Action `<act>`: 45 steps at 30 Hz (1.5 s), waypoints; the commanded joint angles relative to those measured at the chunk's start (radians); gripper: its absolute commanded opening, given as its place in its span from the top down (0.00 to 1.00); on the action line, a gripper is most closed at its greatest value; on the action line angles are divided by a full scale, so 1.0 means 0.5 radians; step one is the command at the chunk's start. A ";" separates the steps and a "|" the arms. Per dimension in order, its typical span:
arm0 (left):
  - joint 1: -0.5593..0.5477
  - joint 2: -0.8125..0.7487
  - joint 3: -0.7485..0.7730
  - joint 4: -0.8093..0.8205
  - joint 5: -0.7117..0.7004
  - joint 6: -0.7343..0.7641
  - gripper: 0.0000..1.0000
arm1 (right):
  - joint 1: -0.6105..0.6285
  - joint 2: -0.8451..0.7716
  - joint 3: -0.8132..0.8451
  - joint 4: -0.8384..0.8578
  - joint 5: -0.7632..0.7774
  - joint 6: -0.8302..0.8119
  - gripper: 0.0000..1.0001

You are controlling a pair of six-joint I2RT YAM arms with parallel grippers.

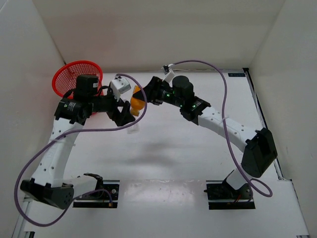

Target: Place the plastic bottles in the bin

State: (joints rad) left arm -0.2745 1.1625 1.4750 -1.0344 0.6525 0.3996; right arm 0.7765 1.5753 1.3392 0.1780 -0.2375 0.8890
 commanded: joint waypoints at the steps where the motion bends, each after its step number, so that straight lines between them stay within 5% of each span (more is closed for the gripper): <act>1: -0.022 0.114 0.051 -0.011 0.158 -0.109 0.00 | 0.042 0.046 0.028 0.257 0.009 0.167 1.00; 13: -0.022 0.169 0.014 0.050 0.011 -0.179 0.02 | 0.165 0.065 -0.025 0.491 -0.010 0.394 1.00; 14: -0.022 0.169 0.014 0.050 -0.007 -0.158 0.10 | 0.165 0.065 -0.025 0.491 -0.010 0.394 1.00; 15: -0.022 0.169 0.014 0.050 -0.026 -0.158 0.31 | 0.165 0.065 -0.025 0.515 -0.010 0.418 1.00; 20: -0.022 0.169 0.053 -0.005 -0.075 -0.091 0.77 | 0.165 0.083 -0.025 0.515 -0.071 0.397 1.00; 23: -0.022 0.148 0.072 -0.005 -0.136 -0.090 0.90 | 0.165 0.083 -0.006 0.491 -0.114 0.321 0.68; 24: -0.022 0.148 0.072 -0.005 -0.191 -0.090 0.90 | 0.165 0.083 -0.006 0.467 -0.141 0.302 0.34; 27: -0.022 0.111 0.090 0.037 -0.341 -0.066 0.90 | 0.144 0.043 0.015 0.414 -0.160 0.250 0.00; 34: 0.122 0.123 0.105 0.276 -1.157 -0.048 0.90 | -0.049 -0.401 -0.159 0.169 0.235 0.094 0.00; 38: 0.285 0.340 0.299 0.436 -1.905 -0.081 0.90 | -0.050 -0.595 -0.181 -0.232 0.533 -0.121 0.00; 45: 0.757 0.994 0.768 0.483 -1.907 -0.081 0.77 | -0.050 -0.797 -0.359 -0.417 0.625 -0.259 0.00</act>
State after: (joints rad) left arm 0.0475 1.5780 1.7966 -0.8158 -0.2310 0.3653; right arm 0.7479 1.1862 1.2114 0.0532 0.0166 0.8169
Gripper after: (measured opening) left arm 0.749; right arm 0.996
